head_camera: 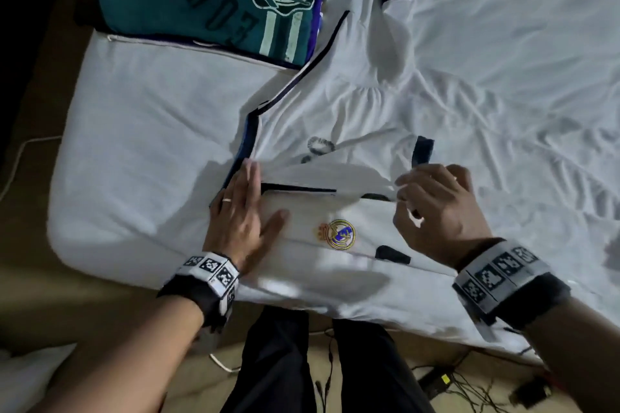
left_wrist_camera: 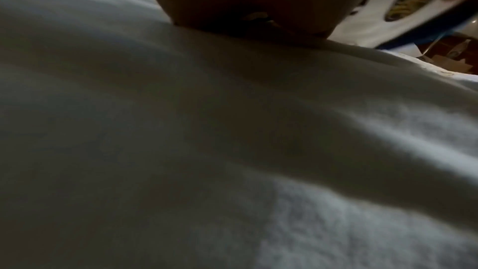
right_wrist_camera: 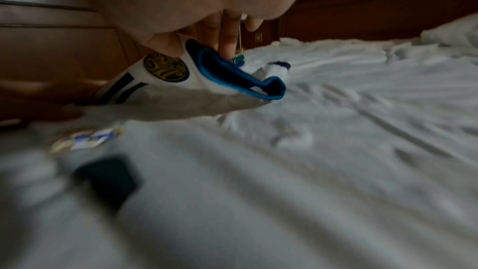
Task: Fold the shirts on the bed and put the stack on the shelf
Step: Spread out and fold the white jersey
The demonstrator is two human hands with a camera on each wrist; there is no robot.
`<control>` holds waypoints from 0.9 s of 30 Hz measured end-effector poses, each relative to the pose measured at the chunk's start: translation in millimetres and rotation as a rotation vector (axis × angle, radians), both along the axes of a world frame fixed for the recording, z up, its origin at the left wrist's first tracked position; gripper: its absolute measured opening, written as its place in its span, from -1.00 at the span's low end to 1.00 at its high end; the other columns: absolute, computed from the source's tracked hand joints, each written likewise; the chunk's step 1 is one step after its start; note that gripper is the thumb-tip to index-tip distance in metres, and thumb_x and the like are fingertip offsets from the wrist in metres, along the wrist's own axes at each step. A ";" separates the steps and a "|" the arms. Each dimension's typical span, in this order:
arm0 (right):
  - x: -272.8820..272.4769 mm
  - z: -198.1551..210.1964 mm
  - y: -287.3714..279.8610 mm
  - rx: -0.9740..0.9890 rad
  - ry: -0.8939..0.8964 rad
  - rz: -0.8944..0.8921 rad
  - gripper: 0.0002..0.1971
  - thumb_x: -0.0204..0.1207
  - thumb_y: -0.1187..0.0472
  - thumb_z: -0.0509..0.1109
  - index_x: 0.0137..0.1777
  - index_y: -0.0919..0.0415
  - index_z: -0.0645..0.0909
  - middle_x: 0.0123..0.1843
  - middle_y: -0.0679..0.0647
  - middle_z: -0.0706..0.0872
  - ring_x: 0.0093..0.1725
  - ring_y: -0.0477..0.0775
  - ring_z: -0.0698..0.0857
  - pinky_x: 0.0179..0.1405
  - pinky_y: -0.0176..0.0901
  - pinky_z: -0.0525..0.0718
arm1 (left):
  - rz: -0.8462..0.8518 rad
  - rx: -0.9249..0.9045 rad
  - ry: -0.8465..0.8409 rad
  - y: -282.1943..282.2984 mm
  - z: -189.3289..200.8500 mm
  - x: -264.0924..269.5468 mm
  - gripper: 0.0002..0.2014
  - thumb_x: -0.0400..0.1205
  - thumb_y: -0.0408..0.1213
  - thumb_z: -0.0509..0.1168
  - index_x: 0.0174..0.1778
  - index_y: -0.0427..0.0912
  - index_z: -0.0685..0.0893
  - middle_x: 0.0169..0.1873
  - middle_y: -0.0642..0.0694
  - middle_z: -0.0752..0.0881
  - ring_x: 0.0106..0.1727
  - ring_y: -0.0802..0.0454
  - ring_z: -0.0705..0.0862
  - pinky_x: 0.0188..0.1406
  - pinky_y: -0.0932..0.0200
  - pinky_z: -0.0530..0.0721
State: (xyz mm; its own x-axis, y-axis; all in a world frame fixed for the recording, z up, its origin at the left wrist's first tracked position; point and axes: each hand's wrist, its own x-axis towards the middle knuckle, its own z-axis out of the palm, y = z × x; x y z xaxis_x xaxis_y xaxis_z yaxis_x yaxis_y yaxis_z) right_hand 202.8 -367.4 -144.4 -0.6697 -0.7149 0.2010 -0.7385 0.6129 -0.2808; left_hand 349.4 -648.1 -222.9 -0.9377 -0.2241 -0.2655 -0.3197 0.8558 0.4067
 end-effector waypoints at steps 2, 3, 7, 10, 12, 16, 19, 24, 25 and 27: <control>25.7 -14.8 22.6 0.048 -0.067 0.017 -0.88 0.47 0.26 0.33 -0.22 0.25 0.68 -0.01 0.07 0.80 0.04 0.25 0.74 0.02 0.12 0.52 | -0.030 -0.013 0.006 -1.6 2.1 -0.6 -0.13 0.64 0.24 0.05 0.78 -0.18 0.00 0.74 -0.22 0.18 0.70 -0.19 0.26 0.54 -0.24 0.29; 35.7 -22.8 31.7 0.085 -0.102 0.021 -0.86 0.49 0.25 0.31 -0.17 0.26 0.69 0.04 0.10 0.79 0.05 0.27 0.73 0.02 0.13 0.54 | -0.042 -0.011 0.001 -2.9 2.8 -0.7 -0.16 0.64 0.22 0.06 0.77 -0.18 0.06 0.72 -0.24 0.23 0.69 -0.22 0.28 0.53 -0.26 0.30; 53.8 -44.0 46.9 0.224 -0.191 -0.040 -0.72 0.44 0.23 0.33 0.12 0.27 0.69 0.27 0.21 0.68 0.20 0.35 0.64 0.06 0.19 0.58 | -0.052 -0.004 0.034 -7.4 7.3 -6.0 -0.31 0.60 0.10 0.16 0.65 -0.13 0.36 0.61 -0.22 0.42 0.60 -0.24 0.39 0.48 -0.30 0.39; 52.6 -42.9 44.9 0.149 -0.156 -0.058 -0.80 0.45 0.37 0.36 0.05 0.31 0.71 0.19 0.23 0.72 0.13 0.36 0.67 -0.01 0.18 0.63 | -0.112 -0.096 0.168 -8.7 12.7 -11.9 -0.48 0.54 -0.12 0.30 0.45 -0.12 0.61 0.41 -0.17 0.58 0.32 -0.29 0.54 0.18 -0.23 0.53; 51.7 -37.3 46.9 0.058 -0.121 -0.064 -0.83 0.46 0.43 0.35 -0.02 0.33 0.73 0.11 0.22 0.76 0.08 0.34 0.71 -0.03 0.15 0.66 | -0.182 -0.149 0.283 -11.2 14.5 -13.4 -0.58 0.52 -0.29 0.32 0.33 -0.15 0.73 0.29 -0.20 0.65 0.16 -0.31 0.57 0.05 -0.20 0.56; 58.2 -31.8 60.5 -0.024 -0.113 -0.082 -0.83 0.50 0.41 0.35 0.00 0.32 0.75 0.12 0.17 0.79 0.13 0.30 0.74 -0.01 0.15 0.67 | -0.346 -0.163 0.399 -18.3 18.8 -13.6 -0.72 0.48 -0.45 0.31 0.05 -0.24 0.82 0.04 -0.21 0.74 -0.02 -0.30 0.67 -0.07 -0.15 0.58; 66.4 -40.3 75.7 0.022 -0.126 -0.022 -0.83 0.58 0.33 0.35 0.05 0.32 0.76 0.20 0.19 0.78 0.19 0.30 0.73 0.03 0.16 0.68 | -0.437 -0.168 0.400 -21.9 24.1 -7.6 -0.74 0.55 -0.42 0.27 0.08 -0.23 0.81 0.06 -0.16 0.78 0.01 -0.27 0.71 -0.01 -0.16 0.57; 69.4 -42.6 85.7 0.065 -0.138 0.010 -0.78 0.65 0.26 0.32 0.14 0.30 0.75 0.31 0.24 0.72 0.29 0.32 0.68 0.10 0.18 0.65 | -0.576 -0.224 0.380 -28.5 21.5 8.7 -0.68 0.69 -0.34 0.22 0.30 -0.23 0.76 0.34 -0.20 0.72 0.30 -0.26 0.69 0.28 -0.21 0.56; 69.5 -41.6 86.0 0.058 -0.132 0.009 -0.79 0.64 0.27 0.32 0.14 0.31 0.75 0.32 0.26 0.71 0.30 0.33 0.68 0.11 0.17 0.65 | -0.596 -0.239 0.366 -30.2 19.7 11.4 -0.67 0.71 -0.32 0.20 0.33 -0.23 0.74 0.38 -0.21 0.70 0.35 -0.27 0.68 0.32 -0.22 0.54; 70.9 -42.0 87.7 0.066 -0.129 0.036 -0.79 0.63 0.28 0.34 0.14 0.31 0.75 0.34 0.26 0.71 0.32 0.32 0.68 0.10 0.18 0.66 | -0.616 -0.261 0.335 -32.7 16.1 15.4 -0.64 0.75 -0.27 0.15 0.39 -0.23 0.70 0.45 -0.21 0.64 0.42 -0.25 0.64 0.35 -0.22 0.52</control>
State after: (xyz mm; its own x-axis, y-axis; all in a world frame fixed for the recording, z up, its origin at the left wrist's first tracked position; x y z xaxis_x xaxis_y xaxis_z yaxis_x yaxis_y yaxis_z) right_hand 273.7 -279.6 -186.4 -0.6608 -0.7476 0.0668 -0.7206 0.6069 -0.3351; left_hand 364.9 -680.8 -206.8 -0.9352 0.3510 0.0462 0.3538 0.9220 0.1570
